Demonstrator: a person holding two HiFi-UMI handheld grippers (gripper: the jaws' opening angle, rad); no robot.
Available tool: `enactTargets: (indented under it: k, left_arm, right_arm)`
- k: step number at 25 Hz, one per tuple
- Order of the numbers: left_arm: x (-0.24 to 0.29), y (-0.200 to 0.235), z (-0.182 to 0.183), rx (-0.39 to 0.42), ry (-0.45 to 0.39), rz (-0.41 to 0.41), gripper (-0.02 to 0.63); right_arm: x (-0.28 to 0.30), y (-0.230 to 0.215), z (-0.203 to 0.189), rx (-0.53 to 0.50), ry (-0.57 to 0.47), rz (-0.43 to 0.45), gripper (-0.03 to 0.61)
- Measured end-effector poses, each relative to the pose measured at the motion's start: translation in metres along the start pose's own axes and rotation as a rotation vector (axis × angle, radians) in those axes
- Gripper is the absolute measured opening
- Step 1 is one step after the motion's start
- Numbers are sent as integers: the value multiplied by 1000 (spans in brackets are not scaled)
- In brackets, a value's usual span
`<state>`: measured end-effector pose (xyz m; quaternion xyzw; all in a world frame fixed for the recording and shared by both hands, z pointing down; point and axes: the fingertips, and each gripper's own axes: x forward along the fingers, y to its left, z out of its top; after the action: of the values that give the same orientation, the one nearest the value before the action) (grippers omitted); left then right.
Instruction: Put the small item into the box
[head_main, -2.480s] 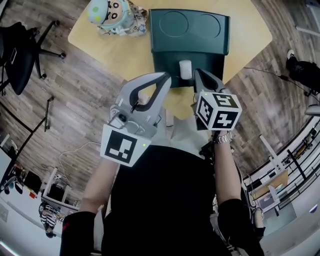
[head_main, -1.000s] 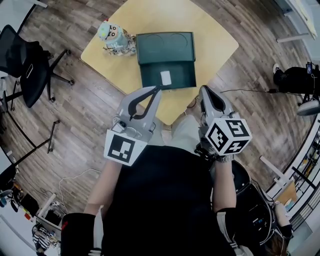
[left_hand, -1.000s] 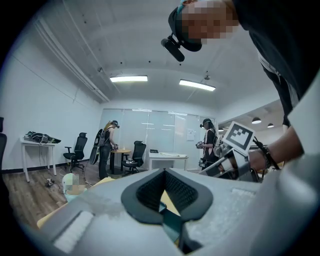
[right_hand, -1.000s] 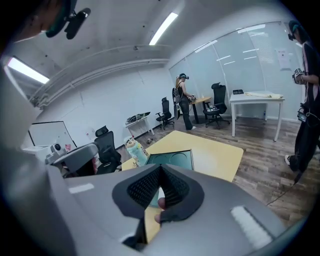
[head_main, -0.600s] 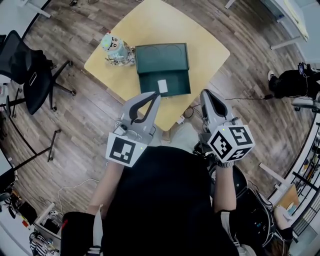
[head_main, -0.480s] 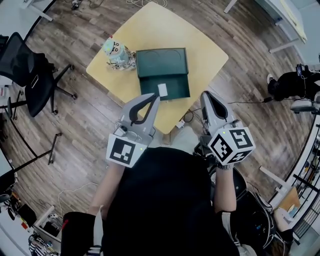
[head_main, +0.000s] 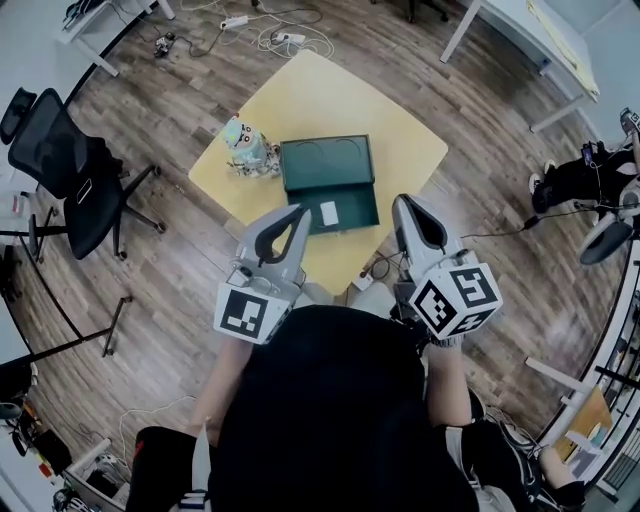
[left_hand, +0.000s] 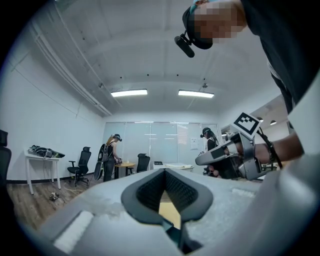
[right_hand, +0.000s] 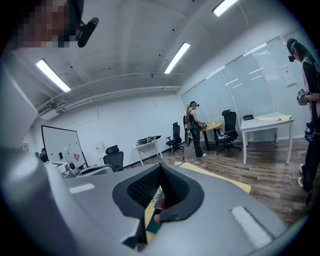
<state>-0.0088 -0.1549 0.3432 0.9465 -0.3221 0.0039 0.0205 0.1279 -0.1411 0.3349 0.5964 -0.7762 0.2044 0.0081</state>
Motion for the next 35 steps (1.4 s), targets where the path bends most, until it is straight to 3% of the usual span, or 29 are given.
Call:
enactTargets:
  k: [13, 25, 35]
  left_arm:
    - [-21, 18, 44, 36, -67, 32, 2]
    - [-21, 18, 74, 92, -108, -3, 2]
    - [-20, 12, 83, 112, -122, -27, 2]
  right_arm:
    - [-7, 42, 39, -27, -120, 44, 3]
    - [-12, 63, 60, -62, -212, 49, 2]
    - [-13, 70, 57, -82, -218, 57, 2]
